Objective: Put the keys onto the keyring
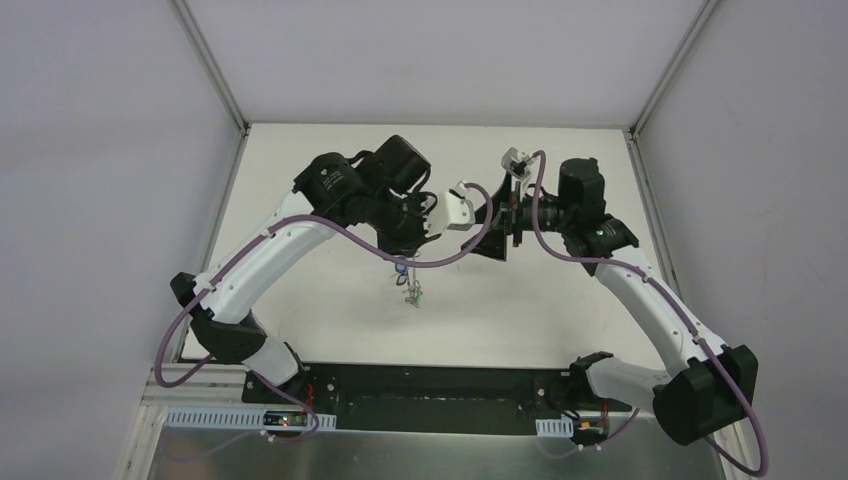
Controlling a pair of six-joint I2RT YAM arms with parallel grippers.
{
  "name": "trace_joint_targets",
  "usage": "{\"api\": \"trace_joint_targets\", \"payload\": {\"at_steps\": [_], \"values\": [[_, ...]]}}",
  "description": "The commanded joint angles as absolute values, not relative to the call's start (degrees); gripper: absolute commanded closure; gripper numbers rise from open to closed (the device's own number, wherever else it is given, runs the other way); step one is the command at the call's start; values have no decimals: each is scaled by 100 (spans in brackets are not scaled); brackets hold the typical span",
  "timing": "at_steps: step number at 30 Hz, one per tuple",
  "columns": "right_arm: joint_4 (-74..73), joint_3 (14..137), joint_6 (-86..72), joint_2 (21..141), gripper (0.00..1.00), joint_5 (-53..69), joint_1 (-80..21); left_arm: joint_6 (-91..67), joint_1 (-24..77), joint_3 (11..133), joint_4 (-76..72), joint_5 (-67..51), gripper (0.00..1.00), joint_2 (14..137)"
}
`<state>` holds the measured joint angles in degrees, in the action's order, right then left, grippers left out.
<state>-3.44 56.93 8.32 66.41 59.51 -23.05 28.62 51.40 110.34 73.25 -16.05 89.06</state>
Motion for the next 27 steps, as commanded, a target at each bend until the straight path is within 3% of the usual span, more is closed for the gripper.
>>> {"api": "trace_joint_targets", "payload": {"at_steps": [1,11,14,17,22,27], "values": [[-726,6015,1207,6408,1,5513,-2206,3176,5294,11378,7817,-1151,100,8890],[52,5998,164,6620,0,6098,-2162,3454,5368,11759,8176,-1091,100,9035],[1004,5626,-254,6543,1,6510,-2162,3338,5363,11648,7893,-1377,100,8991],[1858,5260,-779,6489,8,6649,-2192,3122,5369,11389,7437,-1854,100,8857],[1917,5008,-450,6340,23,6833,-2389,2790,5362,11401,7165,-2406,100,8899],[1559,4977,97,6153,44,6942,-2499,2429,5360,11540,7087,-2923,100,9092]]}}
